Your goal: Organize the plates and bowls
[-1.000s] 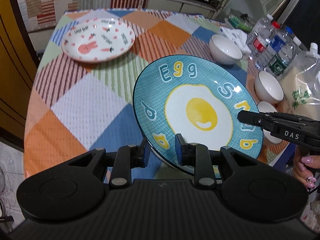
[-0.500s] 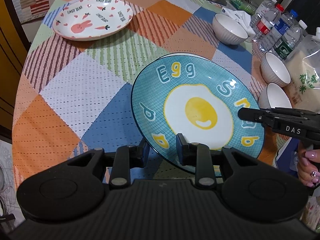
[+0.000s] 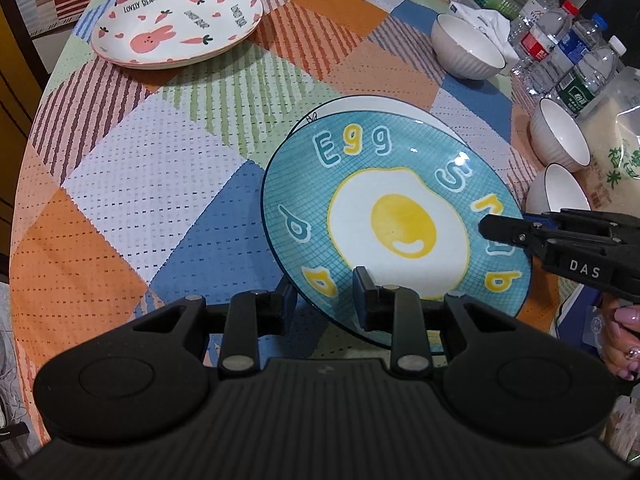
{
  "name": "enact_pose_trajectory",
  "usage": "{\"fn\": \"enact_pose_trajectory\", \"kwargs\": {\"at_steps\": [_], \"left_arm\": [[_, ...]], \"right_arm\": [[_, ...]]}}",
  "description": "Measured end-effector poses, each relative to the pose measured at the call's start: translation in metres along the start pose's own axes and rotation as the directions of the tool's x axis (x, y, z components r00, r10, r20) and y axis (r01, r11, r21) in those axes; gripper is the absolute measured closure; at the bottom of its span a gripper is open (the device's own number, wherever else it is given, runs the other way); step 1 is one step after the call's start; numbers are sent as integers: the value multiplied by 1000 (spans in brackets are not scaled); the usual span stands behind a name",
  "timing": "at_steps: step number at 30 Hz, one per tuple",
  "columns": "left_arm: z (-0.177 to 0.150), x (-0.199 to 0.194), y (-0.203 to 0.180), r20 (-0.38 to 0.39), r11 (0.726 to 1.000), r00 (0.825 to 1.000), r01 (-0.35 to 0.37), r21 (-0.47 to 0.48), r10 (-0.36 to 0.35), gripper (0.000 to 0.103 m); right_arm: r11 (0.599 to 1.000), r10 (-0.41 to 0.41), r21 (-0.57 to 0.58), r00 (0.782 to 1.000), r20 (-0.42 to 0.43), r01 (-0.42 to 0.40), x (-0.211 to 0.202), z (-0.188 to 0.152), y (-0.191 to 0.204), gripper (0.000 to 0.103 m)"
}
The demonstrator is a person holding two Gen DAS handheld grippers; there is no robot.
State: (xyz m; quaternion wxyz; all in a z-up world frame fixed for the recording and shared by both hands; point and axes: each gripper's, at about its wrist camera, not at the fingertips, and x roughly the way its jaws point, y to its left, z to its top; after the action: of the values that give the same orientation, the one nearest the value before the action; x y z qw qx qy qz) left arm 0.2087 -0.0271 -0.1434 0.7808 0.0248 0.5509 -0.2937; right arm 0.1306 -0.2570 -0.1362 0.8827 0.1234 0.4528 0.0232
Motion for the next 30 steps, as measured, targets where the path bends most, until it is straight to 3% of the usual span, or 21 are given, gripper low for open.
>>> {"fn": "enact_pose_trajectory", "kwargs": {"at_steps": [5, 10, 14, 18, 24, 30], "left_arm": [[1, 2, 0, -16, 1000, 1000, -5, 1, 5, 76], [1, 6, 4, -18, 1000, 1000, 17, 21, -17, 76], [-2, 8, -7, -10, 998, 1000, -25, 63, 26, 76], [-1, 11, -7, -23, 998, 1000, -18, 52, 20, 76], [2, 16, -5, -49, 1000, 999, -5, 21, 6, 76], [5, -1, -1, -16, 1000, 1000, -18, 23, 18, 76]], "right_arm": [[995, -88, -42, 994, -65, 85, 3, 6, 16, 74], [973, -196, -148, 974, -112, 179, 4, 9, 36, 72], [930, -290, -260, 953, -88, 259, 11, 3, 49, 72], [892, -348, -328, 936, -62, 310, 16, 1, 57, 72], [862, -389, -364, 921, -32, 352, 19, 0, 62, 73], [884, -360, -325, 933, -15, 336, 9, 6, 58, 73]]}}
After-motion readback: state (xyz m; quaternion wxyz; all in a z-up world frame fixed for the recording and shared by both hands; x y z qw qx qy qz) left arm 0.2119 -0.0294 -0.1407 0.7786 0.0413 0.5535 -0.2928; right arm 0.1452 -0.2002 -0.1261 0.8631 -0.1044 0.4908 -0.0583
